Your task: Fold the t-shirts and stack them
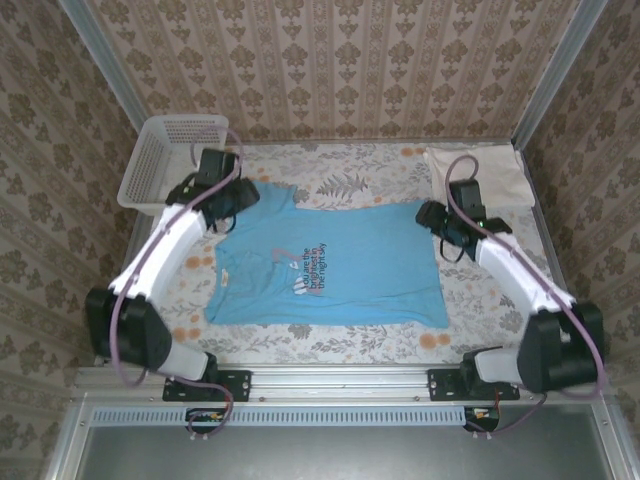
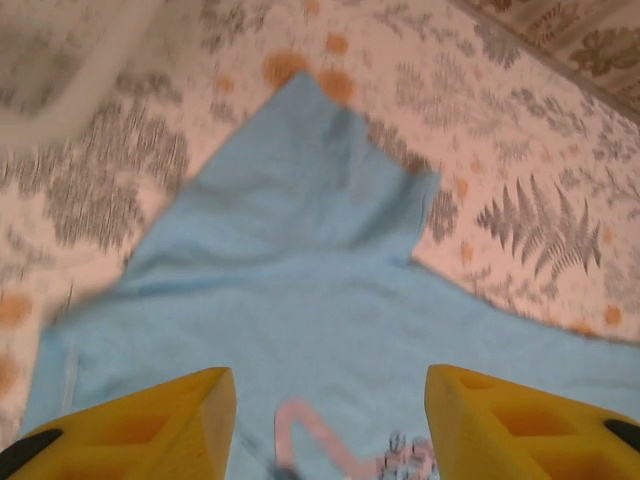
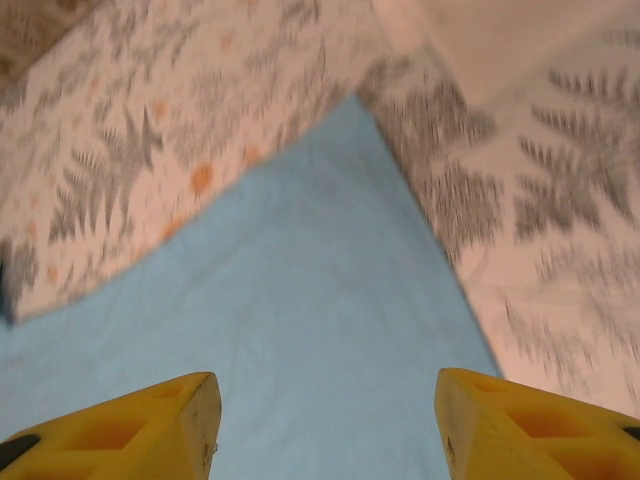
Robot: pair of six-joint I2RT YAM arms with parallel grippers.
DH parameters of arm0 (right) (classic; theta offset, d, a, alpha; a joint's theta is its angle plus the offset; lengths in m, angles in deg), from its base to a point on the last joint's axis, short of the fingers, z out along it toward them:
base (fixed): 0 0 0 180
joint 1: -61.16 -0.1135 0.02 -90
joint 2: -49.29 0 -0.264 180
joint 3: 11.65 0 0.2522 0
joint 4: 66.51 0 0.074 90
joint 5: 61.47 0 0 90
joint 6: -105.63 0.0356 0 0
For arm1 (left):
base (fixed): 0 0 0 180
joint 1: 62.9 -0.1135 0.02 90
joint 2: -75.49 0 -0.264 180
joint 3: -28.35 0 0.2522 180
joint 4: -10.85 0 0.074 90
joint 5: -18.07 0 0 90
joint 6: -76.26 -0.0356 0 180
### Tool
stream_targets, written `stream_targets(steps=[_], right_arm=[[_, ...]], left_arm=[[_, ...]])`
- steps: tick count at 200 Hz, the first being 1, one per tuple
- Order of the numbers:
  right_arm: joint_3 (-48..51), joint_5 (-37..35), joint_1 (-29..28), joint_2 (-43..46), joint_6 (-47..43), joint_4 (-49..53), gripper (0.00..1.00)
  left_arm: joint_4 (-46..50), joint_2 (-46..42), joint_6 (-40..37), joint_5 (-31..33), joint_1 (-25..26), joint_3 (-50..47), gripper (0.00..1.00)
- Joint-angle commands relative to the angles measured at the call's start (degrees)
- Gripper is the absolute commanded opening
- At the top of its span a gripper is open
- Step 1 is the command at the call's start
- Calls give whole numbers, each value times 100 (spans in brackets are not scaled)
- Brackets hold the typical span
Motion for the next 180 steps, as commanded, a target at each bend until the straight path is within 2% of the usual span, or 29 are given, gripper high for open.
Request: stream_targets(steps=[1, 26, 42, 56, 76, 118, 180], right_arm=[[-686, 48, 200, -981, -158, -701, 57], [-1207, -229, 211, -1856, 45, -1045, 56], [-1413, -232, 211, -2310, 206, -1263, 55], [-1625, -213, 211, -2683, 90, -1353, 55], [-2033, -243, 236, -3127, -259, -1039, 53], [-2107, -115, 246, -3410, -526, -1130, 52], [-2322, -54, 246, -3678, -561, -968, 52]], left_arm=[[-110, 1032, -672, -370, -356, 928, 53], [256, 2479, -1162, -367, -551, 2487, 50], [849, 3511, -1490, -363, -611, 3750, 47], [1368, 4319, -1756, -383, -614, 4804, 46], [1566, 5073, -1976, -349, -624, 5671, 44], [1591, 6036, -2354, -261, -656, 6598, 42], [1514, 6432, -2539, -110, -640, 6673, 41]])
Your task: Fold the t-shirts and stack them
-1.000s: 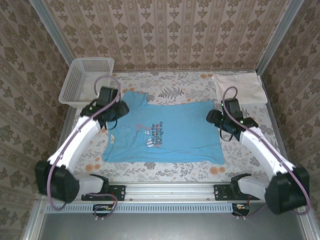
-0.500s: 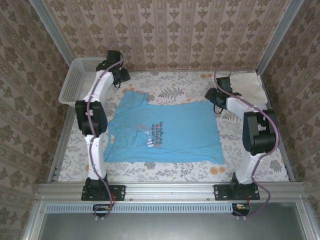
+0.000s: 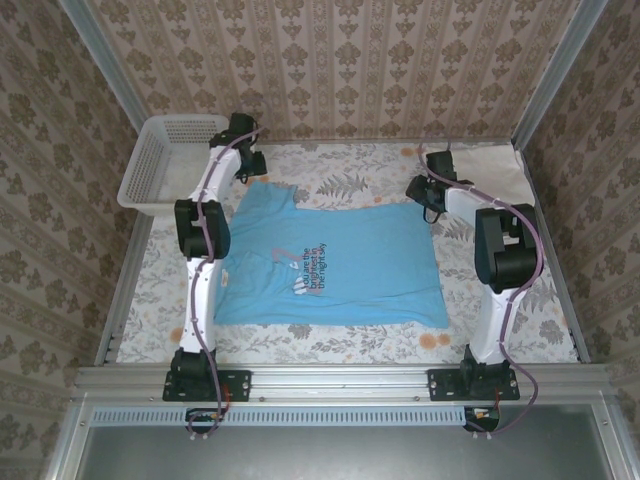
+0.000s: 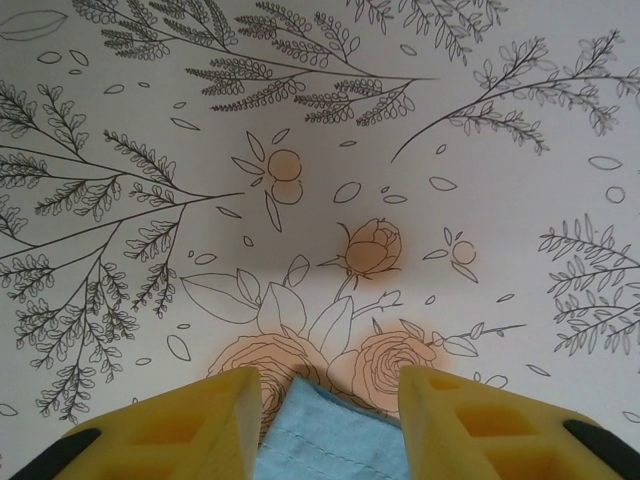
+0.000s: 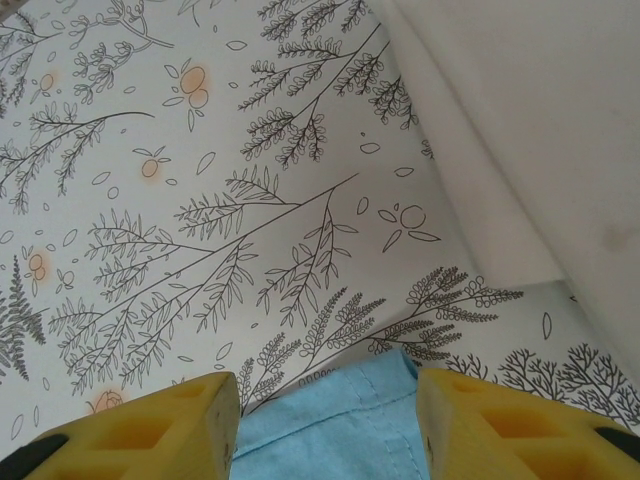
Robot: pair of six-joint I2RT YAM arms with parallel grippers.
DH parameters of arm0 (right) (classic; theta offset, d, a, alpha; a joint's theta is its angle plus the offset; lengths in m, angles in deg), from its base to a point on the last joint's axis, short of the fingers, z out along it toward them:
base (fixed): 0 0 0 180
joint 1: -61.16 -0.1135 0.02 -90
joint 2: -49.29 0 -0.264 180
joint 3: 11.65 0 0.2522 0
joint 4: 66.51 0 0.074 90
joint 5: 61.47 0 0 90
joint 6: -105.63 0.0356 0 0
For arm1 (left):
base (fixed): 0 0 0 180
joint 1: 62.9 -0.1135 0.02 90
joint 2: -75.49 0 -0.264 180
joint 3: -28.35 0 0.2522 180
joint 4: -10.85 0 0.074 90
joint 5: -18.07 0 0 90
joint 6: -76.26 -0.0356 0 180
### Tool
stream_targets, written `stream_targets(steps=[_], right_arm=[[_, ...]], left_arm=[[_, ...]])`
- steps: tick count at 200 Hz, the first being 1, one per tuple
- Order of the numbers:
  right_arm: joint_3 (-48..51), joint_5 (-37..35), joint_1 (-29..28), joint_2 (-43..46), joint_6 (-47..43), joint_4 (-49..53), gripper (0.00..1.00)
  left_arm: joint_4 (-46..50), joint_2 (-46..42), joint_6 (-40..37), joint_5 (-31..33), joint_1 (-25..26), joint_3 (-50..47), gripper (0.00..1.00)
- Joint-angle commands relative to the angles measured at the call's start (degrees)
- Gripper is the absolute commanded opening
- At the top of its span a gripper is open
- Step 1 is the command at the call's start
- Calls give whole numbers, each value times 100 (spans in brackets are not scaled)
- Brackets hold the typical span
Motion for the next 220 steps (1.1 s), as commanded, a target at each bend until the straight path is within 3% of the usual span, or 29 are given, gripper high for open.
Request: stream_targets(steps=[1, 98, 220], right_arm=[[-169, 57, 23, -106, -131, 115, 52], [-18, 44, 28, -3, -124, -88, 53], [134, 84, 115, 78, 3, -185, 53]], left_arm=[[141, 157, -240, 113, -11, 205, 41], [42, 189, -226, -79, 15, -152, 37], [53, 258, -339, 302, 69, -244, 30]])
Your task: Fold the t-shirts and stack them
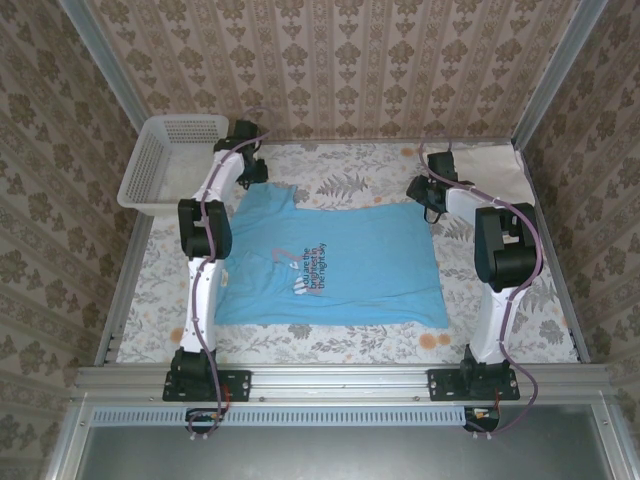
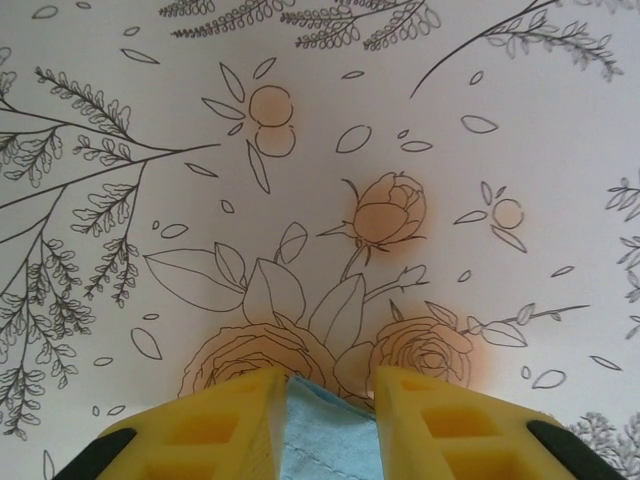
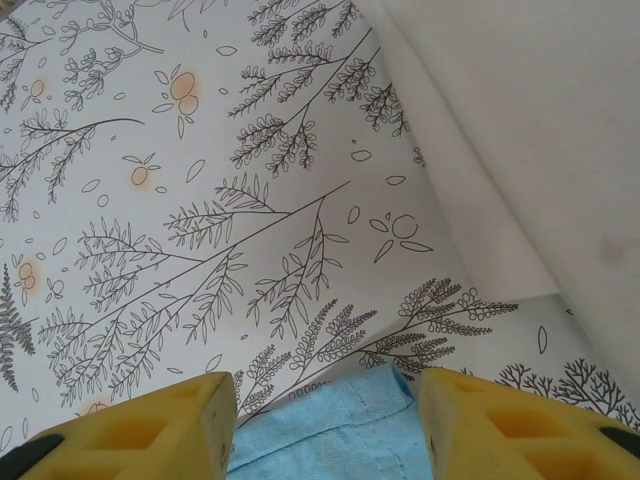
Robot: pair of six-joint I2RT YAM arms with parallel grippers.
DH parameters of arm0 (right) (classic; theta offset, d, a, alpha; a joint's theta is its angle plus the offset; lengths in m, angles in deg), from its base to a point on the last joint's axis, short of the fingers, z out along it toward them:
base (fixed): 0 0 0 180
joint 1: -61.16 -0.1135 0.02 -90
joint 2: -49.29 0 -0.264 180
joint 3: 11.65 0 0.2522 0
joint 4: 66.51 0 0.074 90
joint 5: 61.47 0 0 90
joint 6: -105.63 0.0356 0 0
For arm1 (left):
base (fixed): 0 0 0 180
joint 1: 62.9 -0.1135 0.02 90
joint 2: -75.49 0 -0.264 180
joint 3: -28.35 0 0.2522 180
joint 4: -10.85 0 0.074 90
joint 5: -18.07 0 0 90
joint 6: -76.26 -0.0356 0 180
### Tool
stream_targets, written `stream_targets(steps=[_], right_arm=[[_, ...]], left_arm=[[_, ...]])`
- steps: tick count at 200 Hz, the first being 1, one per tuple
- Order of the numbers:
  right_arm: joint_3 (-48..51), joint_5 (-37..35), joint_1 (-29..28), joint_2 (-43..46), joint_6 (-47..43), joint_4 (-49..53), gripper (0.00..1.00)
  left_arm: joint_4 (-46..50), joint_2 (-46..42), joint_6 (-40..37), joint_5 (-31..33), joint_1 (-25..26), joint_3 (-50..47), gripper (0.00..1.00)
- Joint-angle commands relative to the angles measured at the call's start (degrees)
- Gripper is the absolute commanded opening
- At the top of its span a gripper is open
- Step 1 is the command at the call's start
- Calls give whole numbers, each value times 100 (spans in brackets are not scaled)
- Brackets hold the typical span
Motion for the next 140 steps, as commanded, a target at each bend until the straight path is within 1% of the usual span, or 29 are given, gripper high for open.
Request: stream_targets(steps=[1, 34, 69, 89, 140], right_arm=[[110, 40, 41, 119, 13, -63, 53], [105, 61, 52, 101, 13, -70, 53], [50, 49, 52, 56, 16, 12, 54], [-56, 41, 55, -40, 16, 145, 53], [-160, -145, 105, -112, 99, 428, 53]], left_arm=[[77, 103, -165, 217, 29, -56, 30], [98, 99, -160, 246, 29, -68, 30], [71, 106, -156, 228, 35, -57, 24], [60, 114, -156, 214, 30, -56, 19], [17, 119, -165, 176, 31, -63, 13]])
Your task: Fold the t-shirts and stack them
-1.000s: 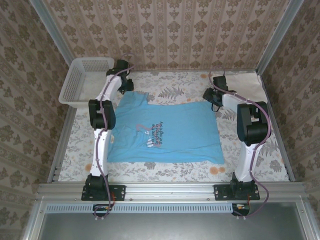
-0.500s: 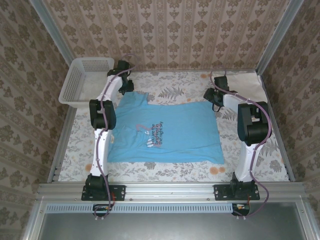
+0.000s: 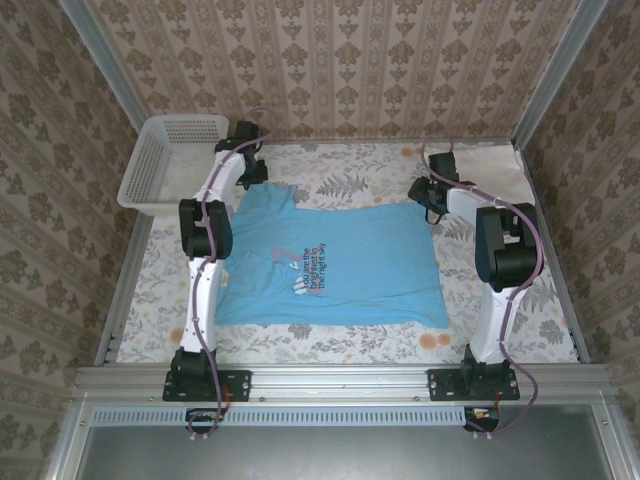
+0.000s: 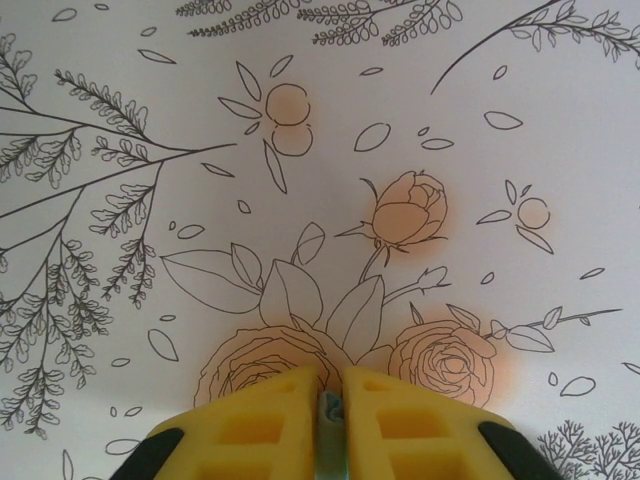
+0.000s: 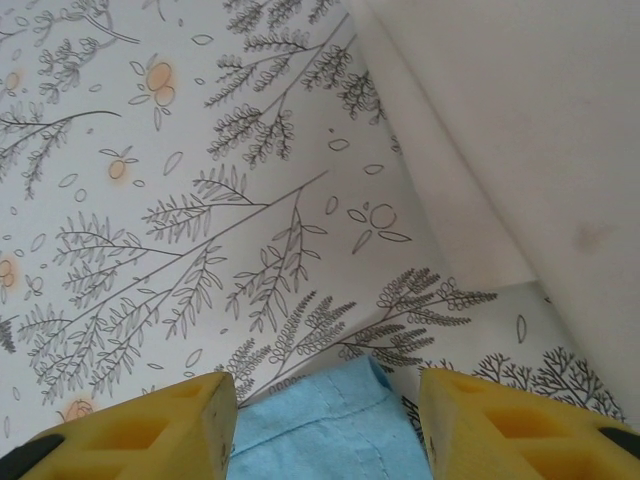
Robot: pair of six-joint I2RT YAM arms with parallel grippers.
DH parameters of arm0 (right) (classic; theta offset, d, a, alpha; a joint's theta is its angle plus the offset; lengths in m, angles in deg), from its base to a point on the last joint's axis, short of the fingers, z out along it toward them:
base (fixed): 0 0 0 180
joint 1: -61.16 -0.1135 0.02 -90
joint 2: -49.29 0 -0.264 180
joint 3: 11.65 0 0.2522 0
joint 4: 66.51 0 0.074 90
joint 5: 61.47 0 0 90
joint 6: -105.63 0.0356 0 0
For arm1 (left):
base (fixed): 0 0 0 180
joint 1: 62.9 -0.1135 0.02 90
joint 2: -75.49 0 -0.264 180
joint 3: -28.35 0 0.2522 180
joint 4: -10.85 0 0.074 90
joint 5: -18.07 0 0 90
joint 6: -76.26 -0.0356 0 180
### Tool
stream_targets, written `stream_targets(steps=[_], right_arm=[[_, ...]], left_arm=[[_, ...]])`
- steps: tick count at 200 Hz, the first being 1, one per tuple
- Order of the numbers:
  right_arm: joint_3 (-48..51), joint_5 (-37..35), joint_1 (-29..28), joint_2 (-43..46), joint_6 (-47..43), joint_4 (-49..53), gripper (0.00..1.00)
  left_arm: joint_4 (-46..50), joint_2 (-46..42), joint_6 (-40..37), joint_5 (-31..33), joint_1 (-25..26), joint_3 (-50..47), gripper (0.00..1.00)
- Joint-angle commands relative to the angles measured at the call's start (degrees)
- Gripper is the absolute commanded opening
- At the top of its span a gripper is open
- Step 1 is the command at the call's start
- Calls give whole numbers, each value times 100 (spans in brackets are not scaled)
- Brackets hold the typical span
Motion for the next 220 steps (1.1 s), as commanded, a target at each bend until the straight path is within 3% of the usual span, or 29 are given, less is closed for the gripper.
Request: stream_targets(steps=[1, 83, 152, 220], right_arm=[[-170, -154, 59, -112, 77, 301, 53], [-858, -57, 83, -594, 135, 993, 41], [-1411, -153, -6, -929, 47, 1649, 40], [-1592, -136, -42, -1040, -28, 1783, 18]], left_arm=[[14, 109, -99, -12, -1, -55, 13], [-21, 98, -98, -91, -10, -76, 7], [-120, 38, -90, -188, -37, -187, 6], [-147, 9, -85, -241, -55, -227, 0]])
